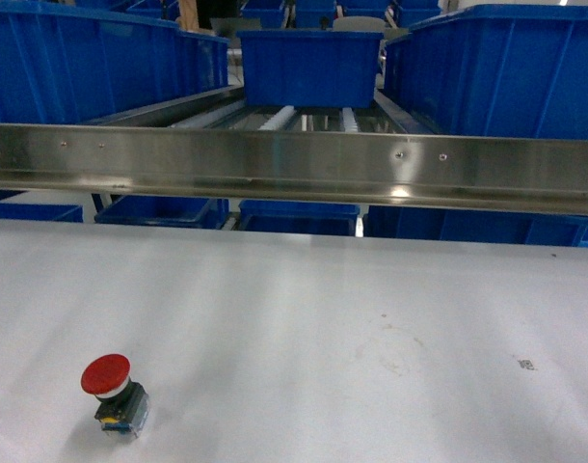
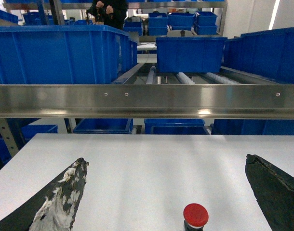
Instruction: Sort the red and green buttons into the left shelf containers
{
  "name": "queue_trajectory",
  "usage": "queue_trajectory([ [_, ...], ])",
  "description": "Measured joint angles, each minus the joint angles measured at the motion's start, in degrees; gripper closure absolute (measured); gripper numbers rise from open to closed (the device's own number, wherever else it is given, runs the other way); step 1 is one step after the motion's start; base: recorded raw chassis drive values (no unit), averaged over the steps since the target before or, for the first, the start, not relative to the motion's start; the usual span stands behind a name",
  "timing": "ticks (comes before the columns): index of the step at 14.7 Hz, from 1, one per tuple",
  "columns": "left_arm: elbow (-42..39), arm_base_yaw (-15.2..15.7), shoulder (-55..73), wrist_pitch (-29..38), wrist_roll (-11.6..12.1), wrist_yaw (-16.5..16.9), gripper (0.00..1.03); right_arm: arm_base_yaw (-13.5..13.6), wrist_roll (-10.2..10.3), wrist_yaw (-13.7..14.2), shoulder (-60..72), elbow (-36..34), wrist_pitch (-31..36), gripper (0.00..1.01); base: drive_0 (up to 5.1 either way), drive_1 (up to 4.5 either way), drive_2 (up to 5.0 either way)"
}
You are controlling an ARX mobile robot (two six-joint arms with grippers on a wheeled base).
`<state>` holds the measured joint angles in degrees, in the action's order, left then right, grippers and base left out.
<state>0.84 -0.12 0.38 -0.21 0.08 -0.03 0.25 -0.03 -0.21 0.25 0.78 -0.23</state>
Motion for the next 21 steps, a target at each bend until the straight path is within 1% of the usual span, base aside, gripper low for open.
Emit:
queue_trajectory([
  [13,0.0,0.0,0.0,0.0,0.0,0.0,0.05,0.0,0.0,0.0,0.0,0.0,0.0,0.03,0.0,0.00,0.0],
  [14,0.0,0.9,0.9,2.0,0.0,1.6,0.05,1.1,-1.1,1.6,3.0,-0.1,6.1,0.03,0.0,0.00,0.0],
  [15,-0.1,4.9,7.0,11.6,0.8,5.3,0.05,2.5,-1.4,1.8,13.0,-0.1,17.0,0.03,0.0,0.00,0.0],
  [16,0.0,8.4,17.4,20.5,1.5,8.5,0.05,3.7,-2.5,2.0,26.1,0.0,28.2,0.03,0.0,0.00,0.0],
  [17,0.5,8.2,30.8,30.0,2.5,10.0,0.05,3.6,-3.4,2.2,40.1,1.0,38.8,0.03,0.0,0.00,0.0],
  [18,3.4,6.0,43.4,36.7,3.9,10.1,0.05,2.5,-3.7,2.2,52.5,5.4,45.3,0.03,0.0,0.00,0.0],
  [19,8.7,4.0,53.0,37.4,5.0,9.8,0.05,1.9,-3.9,1.9,61.4,10.8,45.9,0.03,0.0,0.00,0.0],
  [20,14.2,1.3,60.9,34.4,6.7,7.7,0.05,0.9,-4.7,1.6,69.4,15.5,43.3,0.03,0.0,0.00,0.0],
  [21,19.2,-1.3,68.3,30.1,8.0,6.8,0.05,-0.6,-5.2,1.8,76.7,19.9,37.9,0.03,0.0,0.00,0.0],
])
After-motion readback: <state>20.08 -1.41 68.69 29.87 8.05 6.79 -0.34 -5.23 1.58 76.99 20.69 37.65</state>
